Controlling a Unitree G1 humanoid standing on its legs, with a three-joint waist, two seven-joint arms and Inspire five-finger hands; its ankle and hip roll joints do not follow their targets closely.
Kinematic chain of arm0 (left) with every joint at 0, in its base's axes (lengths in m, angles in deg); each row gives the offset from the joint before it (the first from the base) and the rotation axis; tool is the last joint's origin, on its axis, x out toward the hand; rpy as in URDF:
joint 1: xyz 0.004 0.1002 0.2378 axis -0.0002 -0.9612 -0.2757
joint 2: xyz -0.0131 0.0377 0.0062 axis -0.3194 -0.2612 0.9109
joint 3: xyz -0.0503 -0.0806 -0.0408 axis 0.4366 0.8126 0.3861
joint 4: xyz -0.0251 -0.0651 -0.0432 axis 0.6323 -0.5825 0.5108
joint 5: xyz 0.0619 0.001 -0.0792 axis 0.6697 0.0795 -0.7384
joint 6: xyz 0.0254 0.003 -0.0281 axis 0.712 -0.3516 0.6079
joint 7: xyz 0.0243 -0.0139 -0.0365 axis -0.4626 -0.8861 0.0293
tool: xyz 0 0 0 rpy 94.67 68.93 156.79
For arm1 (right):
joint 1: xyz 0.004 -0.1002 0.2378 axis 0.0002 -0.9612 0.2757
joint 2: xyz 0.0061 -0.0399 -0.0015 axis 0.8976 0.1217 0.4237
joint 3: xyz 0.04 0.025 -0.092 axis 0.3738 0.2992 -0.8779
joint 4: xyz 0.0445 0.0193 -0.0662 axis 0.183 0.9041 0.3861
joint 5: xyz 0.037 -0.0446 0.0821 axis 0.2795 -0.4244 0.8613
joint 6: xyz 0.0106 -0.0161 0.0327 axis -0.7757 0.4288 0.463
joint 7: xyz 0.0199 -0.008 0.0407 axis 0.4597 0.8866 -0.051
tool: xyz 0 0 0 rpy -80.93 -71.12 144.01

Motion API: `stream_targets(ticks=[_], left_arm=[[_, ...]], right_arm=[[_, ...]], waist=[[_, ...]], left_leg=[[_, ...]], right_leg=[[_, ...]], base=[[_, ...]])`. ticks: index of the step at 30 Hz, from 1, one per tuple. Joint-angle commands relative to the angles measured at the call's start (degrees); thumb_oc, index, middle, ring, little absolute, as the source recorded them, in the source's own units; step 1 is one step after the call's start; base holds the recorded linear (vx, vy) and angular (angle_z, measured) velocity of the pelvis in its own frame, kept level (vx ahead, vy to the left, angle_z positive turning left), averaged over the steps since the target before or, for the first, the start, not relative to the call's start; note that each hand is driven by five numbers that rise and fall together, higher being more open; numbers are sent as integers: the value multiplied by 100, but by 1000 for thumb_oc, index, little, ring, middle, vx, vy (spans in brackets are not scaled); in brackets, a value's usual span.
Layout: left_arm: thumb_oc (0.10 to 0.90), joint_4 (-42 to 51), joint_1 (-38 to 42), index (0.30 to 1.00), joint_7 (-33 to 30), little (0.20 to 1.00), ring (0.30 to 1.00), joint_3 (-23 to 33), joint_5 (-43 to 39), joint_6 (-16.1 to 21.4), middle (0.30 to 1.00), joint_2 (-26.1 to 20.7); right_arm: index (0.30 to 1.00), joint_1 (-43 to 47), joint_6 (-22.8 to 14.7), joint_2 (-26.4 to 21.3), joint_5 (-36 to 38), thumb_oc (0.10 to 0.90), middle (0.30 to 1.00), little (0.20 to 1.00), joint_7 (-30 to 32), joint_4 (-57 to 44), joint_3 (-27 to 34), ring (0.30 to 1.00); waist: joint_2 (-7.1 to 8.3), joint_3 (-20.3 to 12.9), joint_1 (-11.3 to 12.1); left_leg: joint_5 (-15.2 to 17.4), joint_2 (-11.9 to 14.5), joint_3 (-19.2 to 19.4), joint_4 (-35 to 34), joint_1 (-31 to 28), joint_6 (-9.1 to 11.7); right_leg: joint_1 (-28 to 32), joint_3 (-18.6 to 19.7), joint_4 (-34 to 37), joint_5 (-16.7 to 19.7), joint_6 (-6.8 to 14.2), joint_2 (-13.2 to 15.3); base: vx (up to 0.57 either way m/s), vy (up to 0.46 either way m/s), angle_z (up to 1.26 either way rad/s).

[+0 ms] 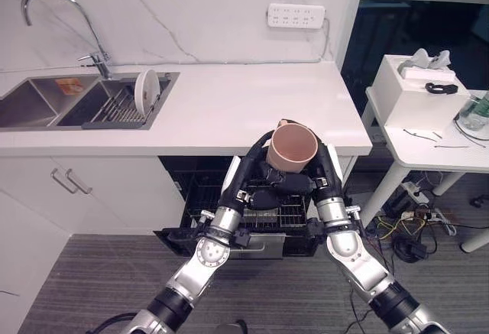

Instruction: Place the dishes in the dishwasher.

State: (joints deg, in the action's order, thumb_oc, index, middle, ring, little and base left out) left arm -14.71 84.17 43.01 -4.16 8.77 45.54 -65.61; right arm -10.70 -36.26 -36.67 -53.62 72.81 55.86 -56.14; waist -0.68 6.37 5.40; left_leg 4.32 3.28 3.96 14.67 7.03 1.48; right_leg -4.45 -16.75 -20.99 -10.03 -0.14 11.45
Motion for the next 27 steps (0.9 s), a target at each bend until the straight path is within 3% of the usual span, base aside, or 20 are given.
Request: stream_targets(ticks=[1, 10, 19, 27], left_arm=[[800, 337, -394, 900, 25, 900, 900, -53, 164, 443, 900, -406], [800, 497, -745, 900, 123, 900, 900, 418, 93, 510, 900, -614], [800, 586, -1096, 900, 448, 900, 900, 820, -99, 862, 900, -723], [800, 627, -1123, 900, 451, 900, 900, 955, -97, 867, 900, -709]], right_arm=[[300, 910, -996, 36, -264, 400, 300, 300, 967, -564, 1732, 300], [300, 661, -1232, -243, -173, 400, 300, 300, 1224, -511, 2305, 300], [300, 362, -1461, -311, -72, 400, 300, 300, 1580, -487, 2725, 300], [300, 289, -1495, -260, 140, 400, 300, 300, 1160, -507, 2688, 300]], waist=[[93, -276, 64], [102, -284, 175], [105, -307, 272], [123, -324, 300]], left_leg=[[237, 418, 109, 252, -68, 264], [172, 433, 86, 252, 34, 280], [128, 444, 85, 252, 124, 293], [127, 433, 69, 252, 139, 290]], right_leg=[[207, 57, 380, 552, 822, 357], [233, -80, 380, 562, 845, 421], [264, -185, 380, 559, 871, 483], [257, -186, 380, 570, 880, 489]], base=[[13, 24, 12], [9, 19, 10], [-4, 19, 15], [-1, 1, 1]])
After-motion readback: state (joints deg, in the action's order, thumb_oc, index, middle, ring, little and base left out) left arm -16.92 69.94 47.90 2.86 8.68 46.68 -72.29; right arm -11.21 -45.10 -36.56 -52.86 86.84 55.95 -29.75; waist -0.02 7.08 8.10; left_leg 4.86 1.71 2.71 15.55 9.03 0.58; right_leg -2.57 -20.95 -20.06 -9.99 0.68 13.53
